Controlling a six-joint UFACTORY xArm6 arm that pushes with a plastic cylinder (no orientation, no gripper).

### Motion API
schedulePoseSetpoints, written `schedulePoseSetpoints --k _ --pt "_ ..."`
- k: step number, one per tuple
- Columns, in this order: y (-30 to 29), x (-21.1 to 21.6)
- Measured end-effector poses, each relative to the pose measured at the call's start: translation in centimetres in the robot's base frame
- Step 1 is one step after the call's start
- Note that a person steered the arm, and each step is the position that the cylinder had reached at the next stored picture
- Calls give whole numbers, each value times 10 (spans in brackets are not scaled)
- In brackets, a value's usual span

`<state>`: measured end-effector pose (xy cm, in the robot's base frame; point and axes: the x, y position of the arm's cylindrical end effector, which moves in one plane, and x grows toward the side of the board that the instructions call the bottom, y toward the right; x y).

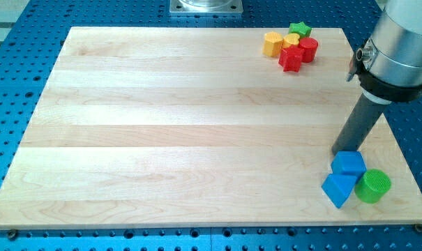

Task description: Keep arm on right to green circle

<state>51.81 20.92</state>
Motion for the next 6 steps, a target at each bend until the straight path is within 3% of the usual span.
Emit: schedulePoseSetpoints --k 2,6 --pt "-1 0" --pt "102 -167"
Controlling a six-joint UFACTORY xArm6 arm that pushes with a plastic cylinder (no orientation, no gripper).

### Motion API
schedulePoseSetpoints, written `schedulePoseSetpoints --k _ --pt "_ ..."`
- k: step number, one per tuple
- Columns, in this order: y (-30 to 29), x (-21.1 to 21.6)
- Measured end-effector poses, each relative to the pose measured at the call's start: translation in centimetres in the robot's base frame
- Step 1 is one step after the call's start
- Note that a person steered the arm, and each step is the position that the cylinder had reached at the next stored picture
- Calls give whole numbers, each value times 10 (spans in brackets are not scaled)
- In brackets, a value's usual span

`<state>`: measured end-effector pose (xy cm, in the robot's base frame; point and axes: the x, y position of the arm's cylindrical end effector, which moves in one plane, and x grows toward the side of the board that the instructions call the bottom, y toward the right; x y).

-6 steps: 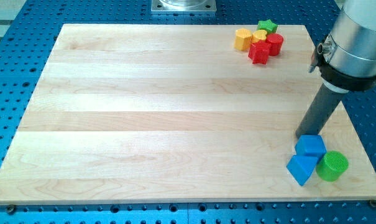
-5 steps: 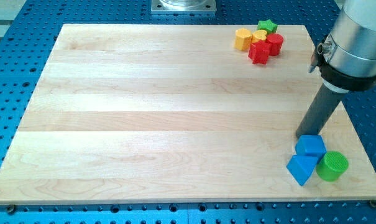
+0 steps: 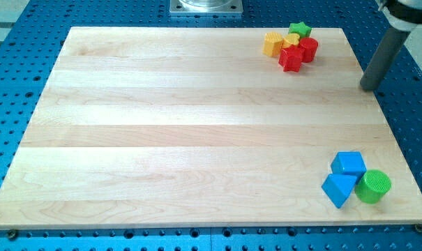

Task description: Keep arm on right to green circle

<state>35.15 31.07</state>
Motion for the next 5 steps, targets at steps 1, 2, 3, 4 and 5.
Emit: schedulePoseSetpoints --k 1,2,3,4,5 --pt "28 -35" --pt "34 -31" --pt "27 74" --pt "34 183" --pt "34 187"
